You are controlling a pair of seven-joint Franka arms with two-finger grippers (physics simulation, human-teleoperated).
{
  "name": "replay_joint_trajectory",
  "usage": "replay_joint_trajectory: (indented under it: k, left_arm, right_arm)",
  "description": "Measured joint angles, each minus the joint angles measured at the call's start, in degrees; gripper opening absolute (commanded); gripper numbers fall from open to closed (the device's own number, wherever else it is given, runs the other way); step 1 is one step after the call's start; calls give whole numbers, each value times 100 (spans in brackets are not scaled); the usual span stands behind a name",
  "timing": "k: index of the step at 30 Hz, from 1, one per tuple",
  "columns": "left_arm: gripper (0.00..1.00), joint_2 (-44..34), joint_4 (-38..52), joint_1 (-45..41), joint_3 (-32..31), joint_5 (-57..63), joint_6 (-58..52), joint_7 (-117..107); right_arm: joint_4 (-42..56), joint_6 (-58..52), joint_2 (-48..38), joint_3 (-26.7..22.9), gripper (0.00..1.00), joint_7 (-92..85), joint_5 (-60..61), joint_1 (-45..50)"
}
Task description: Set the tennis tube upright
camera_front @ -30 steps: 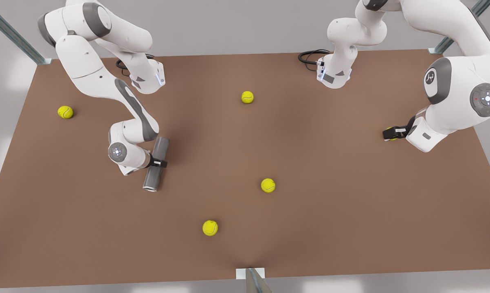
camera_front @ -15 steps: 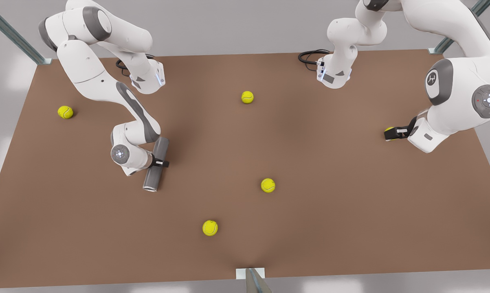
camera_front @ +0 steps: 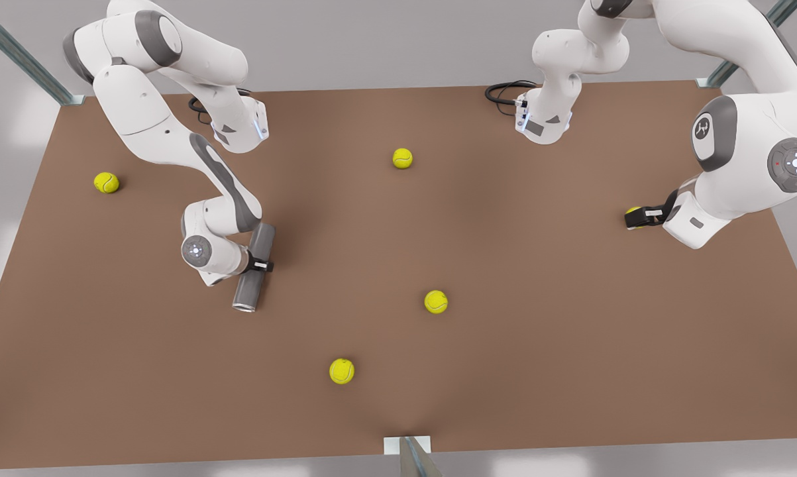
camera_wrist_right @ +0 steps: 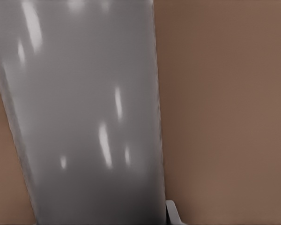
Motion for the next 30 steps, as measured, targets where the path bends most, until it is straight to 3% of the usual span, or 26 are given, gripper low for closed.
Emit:
replay_joint_trajectory:
  k: [17, 25, 30]
  left_arm:
    - [100, 14, 0, 0, 0, 3, 11, 0]
    - [100, 21, 0, 3, 0, 3, 11, 0]
    - [100, 38, 0, 9, 0, 3, 20, 0]
  right_arm:
    - [590, -55, -124, 259, 73, -440, -7, 207]
    - [1362, -728, -124, 324, 73, -1177, -466, 519]
    - [1752, -1148, -125, 680, 73, -1661, -482, 606]
